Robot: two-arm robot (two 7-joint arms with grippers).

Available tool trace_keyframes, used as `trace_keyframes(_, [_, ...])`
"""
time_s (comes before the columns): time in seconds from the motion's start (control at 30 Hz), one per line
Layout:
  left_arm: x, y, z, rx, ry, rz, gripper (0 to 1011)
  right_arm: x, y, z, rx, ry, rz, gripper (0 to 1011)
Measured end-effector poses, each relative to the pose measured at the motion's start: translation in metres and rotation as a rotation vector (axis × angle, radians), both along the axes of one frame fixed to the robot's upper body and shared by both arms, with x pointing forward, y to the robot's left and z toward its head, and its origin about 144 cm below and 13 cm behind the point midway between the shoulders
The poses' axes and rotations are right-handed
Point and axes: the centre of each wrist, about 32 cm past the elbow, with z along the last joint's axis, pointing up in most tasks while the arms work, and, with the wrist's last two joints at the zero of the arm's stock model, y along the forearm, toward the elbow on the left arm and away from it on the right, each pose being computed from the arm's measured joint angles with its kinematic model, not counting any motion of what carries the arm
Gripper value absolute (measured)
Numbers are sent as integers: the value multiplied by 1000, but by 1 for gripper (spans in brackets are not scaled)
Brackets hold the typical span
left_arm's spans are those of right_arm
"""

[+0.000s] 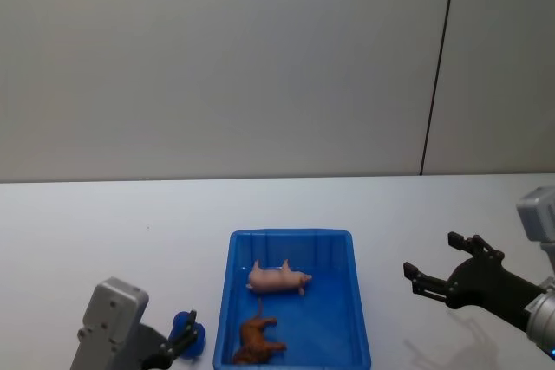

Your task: Pick up the two dolls from the table and place them into the box.

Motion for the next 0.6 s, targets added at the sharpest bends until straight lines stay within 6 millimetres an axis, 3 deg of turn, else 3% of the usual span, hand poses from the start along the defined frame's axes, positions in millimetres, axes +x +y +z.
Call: trace_keyframes(0.6, [10, 24, -34, -19, 65, -61, 1001, 0, -1, 0, 1, -1, -1, 1001])
